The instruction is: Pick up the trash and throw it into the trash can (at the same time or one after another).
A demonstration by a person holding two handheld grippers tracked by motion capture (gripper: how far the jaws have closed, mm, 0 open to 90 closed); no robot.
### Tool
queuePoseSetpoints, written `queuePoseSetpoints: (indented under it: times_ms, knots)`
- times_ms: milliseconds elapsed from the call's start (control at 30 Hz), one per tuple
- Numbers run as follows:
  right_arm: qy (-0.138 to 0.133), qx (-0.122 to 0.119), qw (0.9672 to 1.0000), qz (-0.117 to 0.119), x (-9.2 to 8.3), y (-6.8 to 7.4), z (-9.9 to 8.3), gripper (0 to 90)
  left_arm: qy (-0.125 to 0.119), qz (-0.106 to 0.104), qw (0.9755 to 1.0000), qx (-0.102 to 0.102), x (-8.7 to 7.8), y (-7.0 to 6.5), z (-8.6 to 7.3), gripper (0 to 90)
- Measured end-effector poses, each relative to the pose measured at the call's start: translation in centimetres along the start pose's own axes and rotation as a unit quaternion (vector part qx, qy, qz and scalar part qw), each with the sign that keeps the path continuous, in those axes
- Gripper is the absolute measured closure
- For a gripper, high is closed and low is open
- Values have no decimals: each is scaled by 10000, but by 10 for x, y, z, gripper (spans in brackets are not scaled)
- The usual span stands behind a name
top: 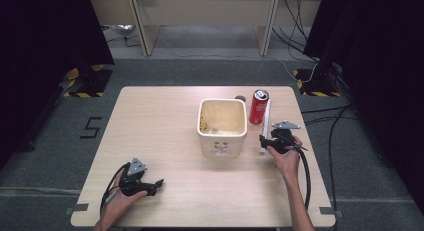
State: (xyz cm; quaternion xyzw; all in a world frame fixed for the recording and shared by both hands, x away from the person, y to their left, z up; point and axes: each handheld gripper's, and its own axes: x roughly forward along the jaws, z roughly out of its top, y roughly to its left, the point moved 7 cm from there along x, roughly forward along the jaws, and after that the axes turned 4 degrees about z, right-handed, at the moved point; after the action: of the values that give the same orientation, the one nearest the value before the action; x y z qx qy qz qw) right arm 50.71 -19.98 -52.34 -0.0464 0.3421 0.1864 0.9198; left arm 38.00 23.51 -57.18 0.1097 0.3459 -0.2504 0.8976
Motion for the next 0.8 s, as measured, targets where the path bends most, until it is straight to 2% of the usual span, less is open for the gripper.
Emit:
queuePoseSetpoints:
  times_ms: [133,233,367,667,800]
  knots:
    - [66,6,10000,-8,6,-2,-2,408,4,-1,10000,2,0,0,0,74]
    - [115,142,9998,-4,14,-7,-5,446,1,0,10000,1,0,0,0,74]
    - [155,201,9997,-5,19,-11,-4,467,10,-2,10000,9,0,0,0,74]
    - [242,86,9997,-3,29,-7,-1,496,1,-2,10000,-5,0,0,0,74]
    - [277,158,9995,-45,33,-11,-2,505,2,-2,10000,-5,0,0,0,74]
